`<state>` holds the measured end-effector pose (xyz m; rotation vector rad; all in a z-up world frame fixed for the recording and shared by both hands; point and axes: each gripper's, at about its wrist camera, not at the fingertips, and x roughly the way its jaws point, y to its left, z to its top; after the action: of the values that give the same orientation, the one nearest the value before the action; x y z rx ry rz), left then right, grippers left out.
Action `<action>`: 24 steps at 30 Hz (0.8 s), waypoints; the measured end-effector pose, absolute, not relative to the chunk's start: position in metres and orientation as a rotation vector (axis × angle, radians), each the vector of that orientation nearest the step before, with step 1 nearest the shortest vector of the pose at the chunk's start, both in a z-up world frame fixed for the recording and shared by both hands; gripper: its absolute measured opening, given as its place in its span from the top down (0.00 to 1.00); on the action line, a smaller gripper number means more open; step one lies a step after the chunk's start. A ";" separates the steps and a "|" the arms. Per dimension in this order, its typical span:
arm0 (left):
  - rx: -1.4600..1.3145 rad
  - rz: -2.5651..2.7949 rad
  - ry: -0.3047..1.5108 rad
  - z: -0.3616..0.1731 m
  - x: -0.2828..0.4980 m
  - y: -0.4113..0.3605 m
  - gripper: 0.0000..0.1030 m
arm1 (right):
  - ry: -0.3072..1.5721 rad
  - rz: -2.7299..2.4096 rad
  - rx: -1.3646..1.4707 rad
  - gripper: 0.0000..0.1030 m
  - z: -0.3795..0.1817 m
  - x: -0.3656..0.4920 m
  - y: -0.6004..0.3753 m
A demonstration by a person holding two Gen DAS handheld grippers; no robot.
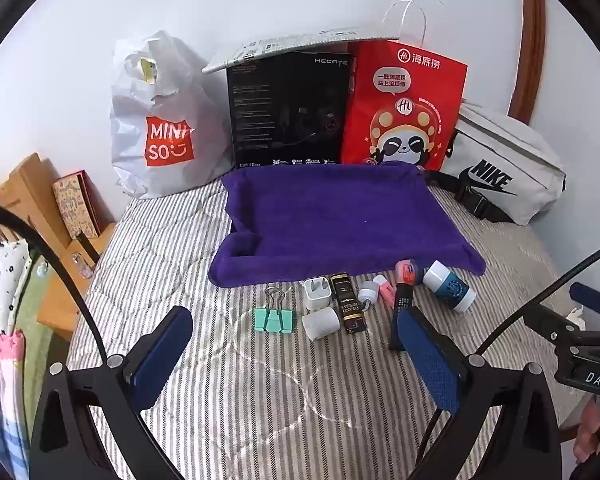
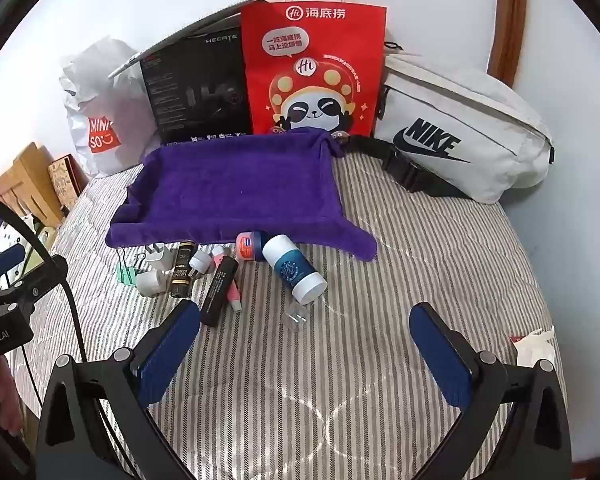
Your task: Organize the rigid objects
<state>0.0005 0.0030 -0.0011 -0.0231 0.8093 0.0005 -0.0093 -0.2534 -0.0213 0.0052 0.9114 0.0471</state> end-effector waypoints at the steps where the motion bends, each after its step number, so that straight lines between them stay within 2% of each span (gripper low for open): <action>1: -0.032 -0.005 0.814 -0.002 0.001 0.004 0.00 | 0.914 0.047 0.006 0.00 -0.022 -0.009 -0.253; 24: 0.016 0.006 0.831 0.000 -0.009 0.003 0.00 | 0.916 0.034 0.005 0.00 -0.014 -0.022 -0.251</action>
<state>-0.0092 0.0032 -0.0004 0.0161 0.8309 0.0060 -0.0221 -0.2510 -0.0138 0.0045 0.9165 0.0337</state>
